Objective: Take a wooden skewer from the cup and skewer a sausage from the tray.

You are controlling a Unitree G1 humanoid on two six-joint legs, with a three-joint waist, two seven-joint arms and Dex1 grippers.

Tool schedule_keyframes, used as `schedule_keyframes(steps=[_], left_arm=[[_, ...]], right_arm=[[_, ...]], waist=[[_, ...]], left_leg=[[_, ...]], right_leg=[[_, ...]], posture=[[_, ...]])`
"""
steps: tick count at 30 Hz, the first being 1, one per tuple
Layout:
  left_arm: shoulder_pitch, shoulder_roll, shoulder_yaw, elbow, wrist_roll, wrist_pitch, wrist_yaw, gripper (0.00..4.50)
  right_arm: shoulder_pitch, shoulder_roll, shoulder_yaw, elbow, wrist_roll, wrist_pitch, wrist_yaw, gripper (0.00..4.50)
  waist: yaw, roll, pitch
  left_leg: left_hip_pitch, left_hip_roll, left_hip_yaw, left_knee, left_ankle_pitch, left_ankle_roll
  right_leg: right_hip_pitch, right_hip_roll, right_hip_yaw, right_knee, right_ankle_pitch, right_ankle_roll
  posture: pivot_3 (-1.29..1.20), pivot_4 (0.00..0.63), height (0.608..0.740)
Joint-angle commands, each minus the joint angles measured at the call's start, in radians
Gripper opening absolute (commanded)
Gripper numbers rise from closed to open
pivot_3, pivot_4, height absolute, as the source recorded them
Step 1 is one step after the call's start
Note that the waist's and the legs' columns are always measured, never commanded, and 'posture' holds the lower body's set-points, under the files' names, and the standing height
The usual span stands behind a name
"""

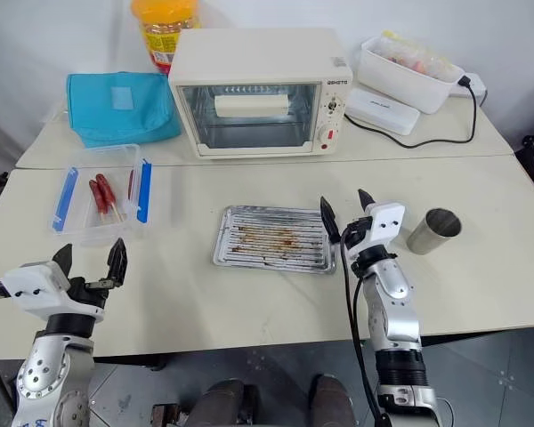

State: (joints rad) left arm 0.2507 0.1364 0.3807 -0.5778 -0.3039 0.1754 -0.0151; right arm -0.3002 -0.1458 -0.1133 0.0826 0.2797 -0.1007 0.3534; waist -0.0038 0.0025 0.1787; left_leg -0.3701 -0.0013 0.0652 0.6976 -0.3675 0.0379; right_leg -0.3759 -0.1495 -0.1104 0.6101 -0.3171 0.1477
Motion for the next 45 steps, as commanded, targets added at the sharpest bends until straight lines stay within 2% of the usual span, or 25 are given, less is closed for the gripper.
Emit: schedule_keyframes(steps=[1, 10, 14, 19, 24, 30, 40, 45], left_arm=[[-0.009, 0.010, 0.023, -0.031, 0.001, -0.031, -0.003, 4.48], [-0.058, 0.030, 0.011, 0.023, -0.011, -0.094, -0.065, 4.48], [-0.041, 0.067, -0.004, 0.029, -0.039, -0.083, -0.140, 4.48], [-0.004, 0.114, 0.004, 0.035, -0.087, -0.074, -0.229, 4.48], [0.083, 0.160, -0.003, 0.058, -0.129, -0.078, -0.351, 4.48], [0.145, 0.216, -0.052, 0.075, -0.127, -0.091, -0.483, 4.48], [0.143, 0.161, -0.110, 0.063, -0.073, -0.126, -0.447, 4.48], [0.133, 0.154, -0.126, 0.115, -0.053, -0.142, -0.450, 4.48]], right_arm=[[-0.006, -0.002, 0.001, -0.054, -0.006, -0.003, -0.014, 4.50], [0.072, -0.009, 0.046, -0.181, -0.047, 0.018, -0.013, 4.50], [0.124, -0.023, 0.061, -0.263, -0.064, 0.030, -0.006, 4.50], [0.220, -0.050, 0.074, -0.365, -0.060, 0.067, 0.008, 4.50], [0.334, -0.080, 0.073, -0.384, -0.050, 0.061, 0.043, 4.50], [0.352, -0.095, 0.050, -0.363, -0.015, 0.055, 0.082, 4.50], [0.343, -0.102, -0.023, -0.299, 0.094, 0.045, 0.144, 4.50], [0.356, -0.134, -0.010, -0.280, 0.086, 0.041, 0.197, 4.50]], waist=[[0.000, 0.000, 0.000], [0.000, 0.000, 0.000], [0.001, 0.000, 0.000], [0.001, 0.000, 0.000], [0.001, 0.000, 0.000], [0.002, 0.000, 0.000], [0.002, 0.000, 0.000], [0.002, 0.000, 0.000]], left_leg=[[0.000, 0.000, 0.000, 0.000, 0.000, 0.000], [0.000, 0.000, 0.000, 0.000, 0.000, 0.000], [0.000, 0.000, 0.000, 0.000, 0.000, 0.000], [0.000, 0.000, 0.000, 0.000, 0.000, 0.000], [0.000, 0.000, 0.000, 0.000, 0.000, 0.000], [0.000, 0.000, 0.001, 0.000, 0.000, 0.000], [0.000, 0.000, 0.001, 0.000, 0.000, 0.000], [0.000, 0.000, 0.001, 0.000, 0.000, 0.000]], right_leg=[[0.000, 0.000, 0.000, 0.000, 0.000, 0.000], [0.000, 0.000, 0.000, 0.000, 0.000, 0.000], [0.000, 0.000, 0.000, 0.000, 0.000, 0.000], [0.000, 0.000, 0.000, 0.000, 0.000, 0.000], [0.000, 0.000, 0.000, -0.002, 0.000, 0.000], [0.001, 0.000, 0.000, -0.003, 0.000, 0.000], [0.001, 0.000, 0.001, -0.003, 0.000, -0.001], [0.001, 0.000, 0.001, -0.003, 0.000, -0.001]], posture=[[0.00, 0.150, 0.740], [0.00, 0.150, 0.740], [0.00, 0.150, 0.740], [0.00, 0.150, 0.740], [0.00, 0.150, 0.740], [0.00, 0.150, 0.740], [0.00, 0.150, 0.740], [0.00, 0.150, 0.740]])
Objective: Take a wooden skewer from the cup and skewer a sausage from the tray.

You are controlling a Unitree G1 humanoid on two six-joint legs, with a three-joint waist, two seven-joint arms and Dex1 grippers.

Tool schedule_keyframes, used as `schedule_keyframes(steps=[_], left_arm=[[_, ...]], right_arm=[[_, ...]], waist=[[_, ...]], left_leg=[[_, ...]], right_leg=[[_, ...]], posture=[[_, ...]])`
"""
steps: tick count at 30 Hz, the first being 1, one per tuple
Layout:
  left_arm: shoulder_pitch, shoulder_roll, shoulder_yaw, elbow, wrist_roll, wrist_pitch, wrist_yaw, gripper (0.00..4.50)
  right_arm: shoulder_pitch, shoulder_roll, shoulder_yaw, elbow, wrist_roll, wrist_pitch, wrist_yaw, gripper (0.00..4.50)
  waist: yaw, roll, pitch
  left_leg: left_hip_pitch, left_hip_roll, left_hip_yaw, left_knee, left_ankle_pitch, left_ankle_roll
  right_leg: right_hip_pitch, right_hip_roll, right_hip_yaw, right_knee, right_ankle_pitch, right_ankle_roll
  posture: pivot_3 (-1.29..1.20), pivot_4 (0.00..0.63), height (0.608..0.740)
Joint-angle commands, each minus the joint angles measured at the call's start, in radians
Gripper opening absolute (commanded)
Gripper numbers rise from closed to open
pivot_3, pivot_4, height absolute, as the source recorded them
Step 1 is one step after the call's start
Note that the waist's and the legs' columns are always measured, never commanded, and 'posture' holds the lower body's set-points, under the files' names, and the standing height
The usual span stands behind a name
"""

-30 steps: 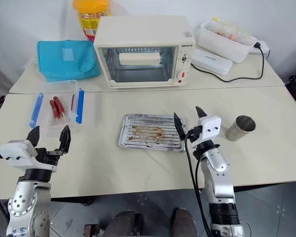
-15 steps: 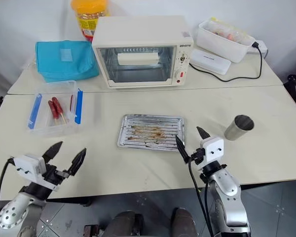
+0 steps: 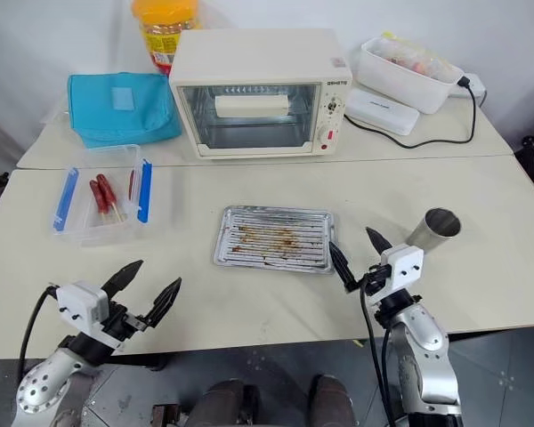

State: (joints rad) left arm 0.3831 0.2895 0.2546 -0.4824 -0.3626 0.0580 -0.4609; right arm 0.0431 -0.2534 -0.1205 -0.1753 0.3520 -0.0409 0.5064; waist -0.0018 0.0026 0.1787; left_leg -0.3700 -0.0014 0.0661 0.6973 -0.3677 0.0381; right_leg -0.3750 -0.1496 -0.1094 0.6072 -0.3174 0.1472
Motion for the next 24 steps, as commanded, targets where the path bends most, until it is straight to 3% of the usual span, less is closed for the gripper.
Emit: schedule_keyframes(steps=[1, 7, 24], left_arm=[[-0.008, 0.004, 0.001, 0.035, 0.002, -0.023, -0.009, 4.48], [-0.047, 0.042, 0.000, 0.084, -0.032, -0.004, -0.065, 4.48], [-0.116, 0.025, -0.021, 0.130, -0.021, -0.042, -0.079, 4.48]], right_arm=[[0.016, -0.036, 0.003, -0.027, 0.016, -0.017, 0.060, 4.50], [0.066, -0.114, 0.013, -0.030, 0.030, -0.030, 0.186, 4.50], [0.043, -0.155, -0.067, 0.044, 0.045, -0.139, 0.231, 4.50]], waist=[[0.000, 0.000, 0.000], [0.003, 0.000, 0.000], [0.002, 0.000, 0.000]], left_leg=[[0.000, 0.000, 0.000, 0.000, 0.000, 0.000], [0.000, 0.000, 0.000, 0.000, 0.000, 0.000], [0.000, 0.000, 0.000, 0.001, 0.000, 0.000]], right_leg=[[0.000, 0.000, 0.000, 0.000, 0.000, 0.000], [0.000, 0.000, 0.000, 0.000, 0.000, 0.000], [0.001, 0.000, -0.001, 0.000, 0.000, 0.000]], posture=[[0.00, 0.150, 0.740], [0.00, 0.150, 0.740], [0.00, 0.150, 0.740]])
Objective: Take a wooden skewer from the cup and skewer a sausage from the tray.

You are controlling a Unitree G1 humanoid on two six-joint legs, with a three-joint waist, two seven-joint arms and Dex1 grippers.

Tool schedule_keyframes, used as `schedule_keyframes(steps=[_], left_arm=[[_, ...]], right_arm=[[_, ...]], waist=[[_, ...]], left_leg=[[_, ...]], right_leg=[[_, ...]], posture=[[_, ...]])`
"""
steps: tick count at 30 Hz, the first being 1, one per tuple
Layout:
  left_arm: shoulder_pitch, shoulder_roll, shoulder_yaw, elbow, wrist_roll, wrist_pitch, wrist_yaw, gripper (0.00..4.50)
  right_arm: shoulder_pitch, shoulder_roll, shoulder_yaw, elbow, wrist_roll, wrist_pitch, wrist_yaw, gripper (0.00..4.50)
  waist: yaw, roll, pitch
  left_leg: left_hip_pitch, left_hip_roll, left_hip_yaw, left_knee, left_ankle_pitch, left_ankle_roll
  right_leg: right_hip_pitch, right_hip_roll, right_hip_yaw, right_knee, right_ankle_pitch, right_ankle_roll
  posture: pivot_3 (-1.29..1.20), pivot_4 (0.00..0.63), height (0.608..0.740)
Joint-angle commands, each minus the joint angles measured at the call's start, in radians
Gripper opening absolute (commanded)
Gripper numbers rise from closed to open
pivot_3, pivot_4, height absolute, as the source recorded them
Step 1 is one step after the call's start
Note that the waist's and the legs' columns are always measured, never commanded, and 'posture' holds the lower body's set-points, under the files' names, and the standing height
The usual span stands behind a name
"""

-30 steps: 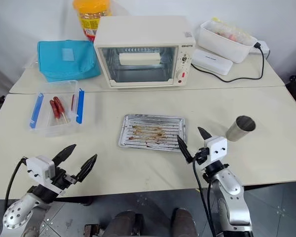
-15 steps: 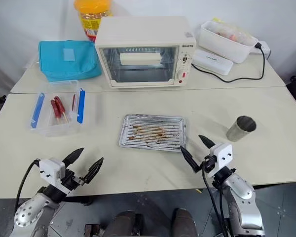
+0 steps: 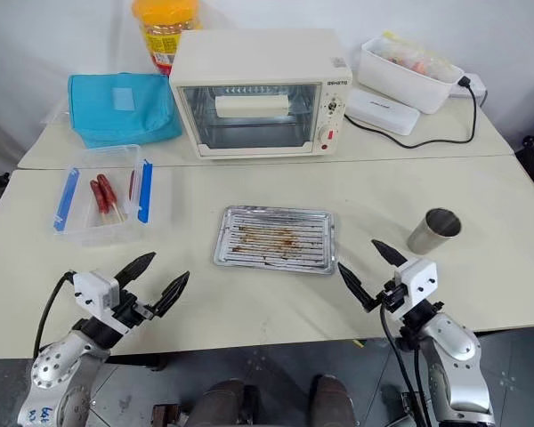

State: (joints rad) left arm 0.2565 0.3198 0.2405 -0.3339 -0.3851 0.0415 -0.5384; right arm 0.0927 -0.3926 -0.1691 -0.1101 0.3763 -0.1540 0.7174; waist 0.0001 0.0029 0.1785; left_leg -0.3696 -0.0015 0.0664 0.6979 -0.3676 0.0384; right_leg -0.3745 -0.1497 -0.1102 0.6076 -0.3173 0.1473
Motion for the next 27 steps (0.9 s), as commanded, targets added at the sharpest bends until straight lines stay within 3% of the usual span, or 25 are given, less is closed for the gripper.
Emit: schedule_keyframes(steps=[1, 7, 20, 27], left_arm=[[0.014, -0.007, -0.010, -0.020, 0.000, -0.029, -0.004, 4.48], [0.013, 0.002, -0.008, -0.020, -0.001, -0.036, -0.002, 4.48], [0.050, 0.064, 0.007, -0.034, -0.026, -0.009, -0.047, 4.50], [0.026, 0.088, 0.006, 0.001, -0.035, -0.009, -0.082, 4.50]], right_arm=[[-0.005, -0.017, -0.019, -0.021, 0.022, -0.030, 0.026, 4.50], [-0.018, -0.055, 0.030, -0.024, 0.036, -0.002, 0.131, 4.50], [-0.011, -0.132, 0.117, -0.048, 0.020, 0.067, 0.255, 0.12], [-0.075, -0.162, 0.218, 0.023, -0.067, 0.146, 0.260, 0.06]], waist=[[0.001, 0.000, 0.000], [0.001, 0.000, 0.000], [0.003, 0.000, 0.000], [0.001, 0.000, 0.000]], left_leg=[[0.000, 0.000, 0.000, 0.000, 0.000, 0.000], [0.000, 0.000, 0.000, 0.000, 0.000, 0.000], [0.000, 0.000, 0.000, 0.000, 0.000, 0.000], [0.000, 0.000, 0.000, 0.001, 0.000, 0.000]], right_leg=[[0.000, 0.000, 0.000, 0.000, 0.000, 0.000], [0.000, 0.000, 0.000, 0.000, 0.000, 0.000], [0.001, 0.000, 0.000, 0.000, 0.000, 0.000], [0.001, 0.000, 0.000, 0.000, 0.000, 0.000]], posture=[[0.00, 0.150, 0.740], [0.00, 0.150, 0.740], [0.00, 0.150, 0.740], [0.00, 0.150, 0.740]])
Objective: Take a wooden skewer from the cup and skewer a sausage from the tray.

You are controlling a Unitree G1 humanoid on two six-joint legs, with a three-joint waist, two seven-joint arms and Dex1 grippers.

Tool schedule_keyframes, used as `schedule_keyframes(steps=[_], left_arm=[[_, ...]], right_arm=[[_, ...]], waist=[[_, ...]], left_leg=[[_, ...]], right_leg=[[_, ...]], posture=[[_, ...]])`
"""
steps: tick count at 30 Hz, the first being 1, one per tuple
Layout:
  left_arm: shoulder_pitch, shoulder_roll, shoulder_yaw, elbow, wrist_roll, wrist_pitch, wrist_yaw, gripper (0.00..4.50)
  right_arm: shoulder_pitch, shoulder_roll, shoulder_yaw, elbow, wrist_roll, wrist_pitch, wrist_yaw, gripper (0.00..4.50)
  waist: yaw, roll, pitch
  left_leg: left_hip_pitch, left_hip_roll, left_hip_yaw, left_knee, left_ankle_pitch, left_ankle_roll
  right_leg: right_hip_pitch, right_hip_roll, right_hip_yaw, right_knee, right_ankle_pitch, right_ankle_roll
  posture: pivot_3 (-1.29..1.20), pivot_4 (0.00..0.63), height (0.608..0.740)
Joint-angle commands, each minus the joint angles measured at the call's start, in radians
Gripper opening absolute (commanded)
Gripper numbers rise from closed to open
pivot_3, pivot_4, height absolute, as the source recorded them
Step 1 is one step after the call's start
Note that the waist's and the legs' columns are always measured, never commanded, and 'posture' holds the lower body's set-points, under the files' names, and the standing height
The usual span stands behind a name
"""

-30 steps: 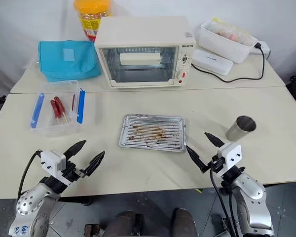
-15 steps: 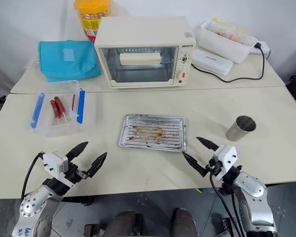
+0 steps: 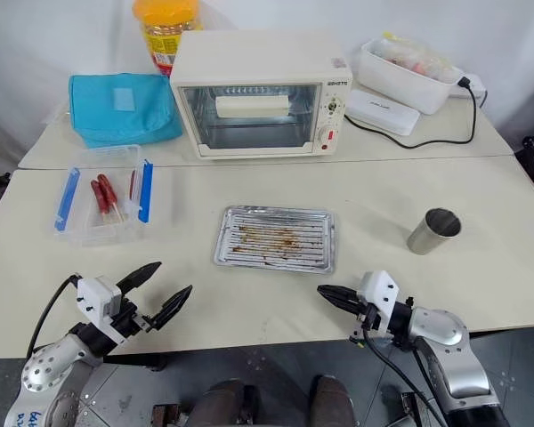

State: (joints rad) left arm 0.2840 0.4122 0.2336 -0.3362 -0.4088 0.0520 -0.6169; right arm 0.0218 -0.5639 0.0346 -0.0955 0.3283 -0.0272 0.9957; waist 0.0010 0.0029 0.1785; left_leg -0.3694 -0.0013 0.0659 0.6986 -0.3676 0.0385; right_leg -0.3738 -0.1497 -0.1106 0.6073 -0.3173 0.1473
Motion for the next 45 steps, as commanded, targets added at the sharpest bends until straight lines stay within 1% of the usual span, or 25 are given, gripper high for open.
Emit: schedule_keyframes(steps=[1, 4, 8, 11, 17, 20, 24, 27, 29, 30, 32, 34, 36, 37, 38, 41, 45], left_arm=[[-0.002, -0.008, 0.013, 0.005, -0.011, -0.022, -0.002, 4.50], [-0.021, -0.015, 0.003, 0.008, -0.016, -0.021, -0.004, 4.50], [-0.035, -0.025, -0.001, 0.016, -0.009, -0.025, 0.003, 4.50], [-0.032, -0.036, 0.000, 0.013, -0.001, -0.027, 0.019, 4.50], [-0.035, -0.045, -0.011, 0.010, 0.012, -0.027, 0.028, 4.50], [-0.029, -0.052, -0.009, 0.008, 0.013, -0.030, 0.037, 4.50], [-0.022, -0.053, -0.010, 0.006, 0.011, -0.032, 0.037, 4.50], [-0.017, -0.052, -0.009, 0.005, 0.006, -0.028, 0.034, 4.50], [-0.018, -0.051, -0.009, 0.006, 0.001, -0.025, 0.030, 4.50], [-0.018, -0.052, -0.010, 0.011, 0.001, -0.026, 0.030, 4.50], [-0.014, -0.056, -0.011, 0.017, 0.004, -0.033, 0.030, 4.50], [-0.011, -0.062, -0.007, 0.021, 0.002, -0.042, 0.032, 4.50], [-0.017, -0.079, 0.015, 0.019, -0.003, -0.045, 0.064, 4.50], [-0.025, -0.088, 0.029, 0.027, 0.010, -0.063, 0.089, 4.50], [-0.031, -0.094, 0.041, 0.036, 0.019, -0.073, 0.105, 4.50], [-0.020, -0.101, 0.061, 0.070, 0.053, -0.108, 0.132, 4.50], [-0.003, -0.125, 0.076, 0.076, 0.035, -0.122, 0.153, 4.50]], right_arm=[[-0.010, 0.015, 0.017, 0.013, -0.026, 0.015, -0.027, 0.06], [-0.067, 0.031, 0.029, 0.025, -0.057, 0.044, -0.072, 0.06], [-0.161, 0.043, 0.063, 0.047, -0.126, 0.108, -0.138, 0.06], [-0.214, 0.063, 0.064, 0.067, -0.155, 0.137, -0.192, 0.06], [-0.269, 0.071, 0.061, 0.091, -0.171, 0.129, -0.210, 0.06], [-0.248, 0.062, 0.059, 0.062, -0.144, 0.136, -0.182, 0.06], [-0.146, 0.016, 0.040, -0.007, -0.078, 0.128, -0.097, 0.06], [-0.065, -0.014, -0.007, -0.023, -0.040, 0.086, -0.061, 0.06], [-0.038, -0.014, -0.036, -0.022, -0.024, 0.044, -0.056, 0.06], [-0.014, 0.002, -0.070, -0.022, 0.012, 0.018, -0.054, 0.06], [0.033, 0.027, -0.124, -0.026, 0.085, 0.025, -0.054, 0.06], [0.053, 0.044, -0.149, -0.024, 0.098, 0.003, -0.066, 0.42], [0.069, 0.065, -0.184, -0.039, 0.123, 0.023, -0.106, 0.87], [0.076, 0.078, -0.197, -0.044, 0.147, 0.044, -0.120, 1.26], [0.082, 0.084, -0.201, -0.044, 0.142, 0.038, -0.128, 1.51], [0.113, 0.117, -0.209, -0.043, 0.112, -0.010, -0.169, 2.61], [0.144, 0.156, -0.220, -0.052, 0.100, -0.034, -0.218, 3.91]], waist=[[0.000, -0.001, 0.000], [-0.001, -0.003, -0.002], [-0.003, -0.003, -0.002], [-0.003, -0.003, -0.002], [0.000, -0.003, -0.002], [-0.001, -0.003, -0.002], [0.002, -0.003, -0.002], [0.006, -0.003, -0.002], [0.006, -0.003, -0.002], [0.006, -0.003, -0.002], [0.008, -0.003, -0.002], [0.009, -0.003, -0.002], [0.010, -0.003, -0.002], [0.011, -0.003, -0.002], [0.011, -0.003, -0.002], [0.013, -0.003, -0.002], [0.014, -0.003, -0.002]], left_leg=[[0.000, 0.000, 0.000, 0.000, 0.000, 0.000], [0.000, 0.000, 0.000, 0.000, 0.000, 0.000], [0.001, 0.000, 0.000, 0.001, 0.000, 0.000], [0.000, 0.000, 0.000, 0.001, 0.000, 0.000], [0.000, -0.001, 0.000, 0.001, 0.000, 0.000], [0.000, 0.000, -0.001, 0.001, 0.000, 0.000], [0.000, 0.000, -0.001, 0.000, 0.000, 0.000], [0.000, -0.001, -0.001, 0.001, 0.000, 0.000], [0.000, -0.001, -0.001, 0.001, 0.000, 0.000], [0.000, 0.000, -0.001, 0.001, 0.000, 0.000], [0.000, 0.000, -0.001, 0.001, 0.000, 0.000], [0.000, 0.000, -0.001, 0.001, 0.000, 0.000], [0.000, 0.000, 0.000, 0.001, 0.000, 0.000], [0.000, 0.000, 0.000, 0.001, 0.000, 0.000], [0.000, 0.000, 0.000, 0.001, 0.000, 0.000], [0.000, 0.000, 0.000, 0.001, 0.000, 0.000], [0.000, 0.000, 0.000, 0.000, 0.000, 0.000]], right_leg=[[0.000, 0.000, 0.000, 0.000, 0.000, 0.000], [0.001, 0.000, 0.000, 0.000, 0.000, 0.000], [0.001, 0.000, 0.000, 0.000, 0.000, 0.000], [0.000, 0.000, 0.000, 0.001, 0.000, 0.000], [0.000, -0.001, -0.001, 0.001, 0.000, 0.000], [0.000, 0.000, -0.001, 0.001, 0.000, 0.000], [0.000, 0.000, -0.002, 0.001, 0.000, 0.000], [0.001, -0.001, -0.002, 0.000, 0.000, 0.000], [0.001, -0.001, -0.002, -0.001, 0.000, 0.000], [0.001, 0.000, -0.002, -0.001, 0.000, 0.000], [0.001, 0.000, -0.002, -0.001, 0.000, 0.000], [0.001, 0.000, -0.002, -0.001, 0.000, 0.000], [0.001, 0.000, -0.001, -0.001, 0.000, 0.000], [0.001, 0.000, -0.001, -0.001, 0.000, 0.000], [0.001, 0.000, -0.001, -0.001, 0.000, 0.000], [0.001, 0.000, -0.001, -0.001, 0.000, 0.000], [0.001, 0.000, -0.001, -0.001, 0.000, 0.000]], posture=[[0.00, 0.150, 0.740], [0.00, 0.150, 0.740], [0.00, 0.150, 0.740], [0.00, 0.150, 0.740], [0.00, 0.150, 0.740], [0.00, 0.150, 0.740], [0.00, 0.150, 0.740], [0.00, 0.150, 0.740], [0.00, 0.150, 0.740], [0.00, 0.150, 0.740], [0.00, 0.150, 0.740], [0.00, 0.150, 0.740], [0.00, 0.150, 0.740], [0.00, 0.150, 0.740], [0.00, 0.150, 0.740], [0.00, 0.150, 0.740], [0.00, 0.150, 0.740]])
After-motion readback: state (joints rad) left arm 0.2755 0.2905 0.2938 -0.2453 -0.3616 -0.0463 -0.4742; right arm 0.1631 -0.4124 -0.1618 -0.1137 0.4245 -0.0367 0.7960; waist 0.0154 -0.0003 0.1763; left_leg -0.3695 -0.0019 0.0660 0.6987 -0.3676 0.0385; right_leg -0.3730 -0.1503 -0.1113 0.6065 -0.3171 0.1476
